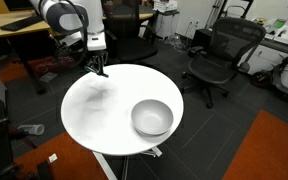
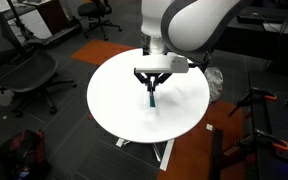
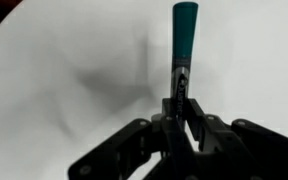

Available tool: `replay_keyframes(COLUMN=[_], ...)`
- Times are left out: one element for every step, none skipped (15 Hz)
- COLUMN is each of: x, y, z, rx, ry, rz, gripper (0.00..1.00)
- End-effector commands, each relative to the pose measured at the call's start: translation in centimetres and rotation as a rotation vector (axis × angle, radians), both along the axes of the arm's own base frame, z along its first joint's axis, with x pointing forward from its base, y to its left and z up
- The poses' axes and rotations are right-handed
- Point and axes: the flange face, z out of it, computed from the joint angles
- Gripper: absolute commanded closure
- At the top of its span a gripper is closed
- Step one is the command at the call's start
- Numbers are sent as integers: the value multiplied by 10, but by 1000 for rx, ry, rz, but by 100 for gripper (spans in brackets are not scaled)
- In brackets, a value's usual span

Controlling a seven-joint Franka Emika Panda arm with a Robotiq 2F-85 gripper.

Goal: Put the marker on the table

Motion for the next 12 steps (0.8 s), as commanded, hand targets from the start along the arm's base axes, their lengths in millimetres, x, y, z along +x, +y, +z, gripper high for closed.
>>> replay_keyframes(x=[2, 2, 1, -2, -5, -7, -8, -10, -11, -12, -13, -13], y=[-1, -2, -3, -1, 1, 3, 4, 5, 6, 6, 6, 6], z=[-11, -16, -20, -26, -32, -38, -42, -47, -51, -55, -58, -60], rx=[16, 12, 8, 5, 3, 1, 2, -2, -4, -8, -12, -16], ry=[-27, -26, -25, -29, -31, -35, -35, -39, -40, -44, -47, -49], rz=[16, 18, 19, 20, 20, 20, 19, 21, 21, 22, 23, 25], gripper=[95, 95, 95, 95, 95, 95, 95, 95, 95, 95, 95, 56])
